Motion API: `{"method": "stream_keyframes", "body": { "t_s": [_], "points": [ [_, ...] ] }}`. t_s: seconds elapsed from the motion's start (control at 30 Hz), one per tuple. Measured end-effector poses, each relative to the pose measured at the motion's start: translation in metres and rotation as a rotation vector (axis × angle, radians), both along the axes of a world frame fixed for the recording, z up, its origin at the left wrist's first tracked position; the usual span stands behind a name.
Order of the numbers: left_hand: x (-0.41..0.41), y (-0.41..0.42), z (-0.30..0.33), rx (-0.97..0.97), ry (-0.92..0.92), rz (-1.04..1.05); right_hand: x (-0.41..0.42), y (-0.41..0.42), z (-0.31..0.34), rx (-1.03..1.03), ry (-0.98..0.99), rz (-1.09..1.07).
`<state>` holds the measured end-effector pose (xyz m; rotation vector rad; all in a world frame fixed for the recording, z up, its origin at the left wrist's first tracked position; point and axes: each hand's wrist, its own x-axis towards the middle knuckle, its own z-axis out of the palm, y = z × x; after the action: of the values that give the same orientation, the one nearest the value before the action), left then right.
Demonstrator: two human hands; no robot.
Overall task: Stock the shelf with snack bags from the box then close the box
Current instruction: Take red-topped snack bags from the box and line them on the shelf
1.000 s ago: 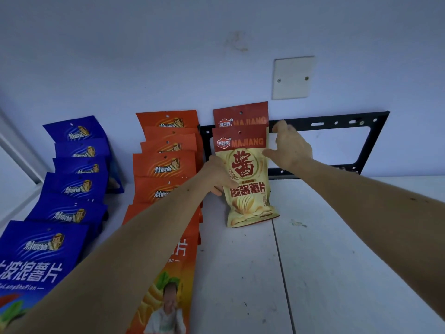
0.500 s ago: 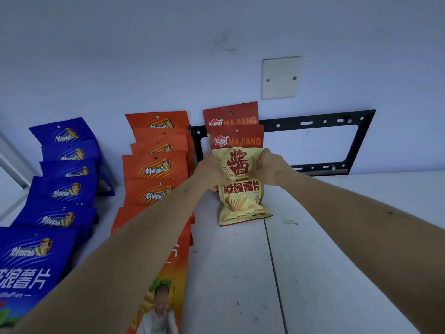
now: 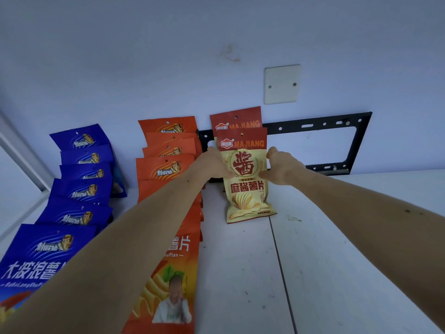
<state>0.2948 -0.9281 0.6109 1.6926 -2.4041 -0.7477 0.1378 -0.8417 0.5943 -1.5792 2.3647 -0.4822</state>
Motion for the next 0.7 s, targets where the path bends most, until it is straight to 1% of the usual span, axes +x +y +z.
{"method": "stream_keyframes", "body": {
  "t_s": [0.13, 0.37, 0.53, 0.63, 0.7],
  "points": [
    [0.004, 0.006, 0.007, -0.086, -0.091, -0.04, 0.005, 0.016, 0.007, -0.011, 0.024, -0.014],
    [0.006, 0.034, 0.027, -0.143, -0.166, -0.211, 0.011, 0.06, 0.023, -0.002, 0.135, -0.061],
    [-0.006, 0.065, 0.026, -0.204, -0.249, -0.339, 0.016, 0.101, 0.021, 0.021, 0.233, -0.122],
    [-0.016, 0.091, 0.02, -0.248, -0.237, -0.407, 0.015, 0.13, 0.014, 0.053, 0.255, -0.153],
    [-0.023, 0.109, 0.014, -0.251, -0.233, -0.464, 0.013, 0.152, 0.011, 0.069, 0.233, -0.192]
  ]
}}
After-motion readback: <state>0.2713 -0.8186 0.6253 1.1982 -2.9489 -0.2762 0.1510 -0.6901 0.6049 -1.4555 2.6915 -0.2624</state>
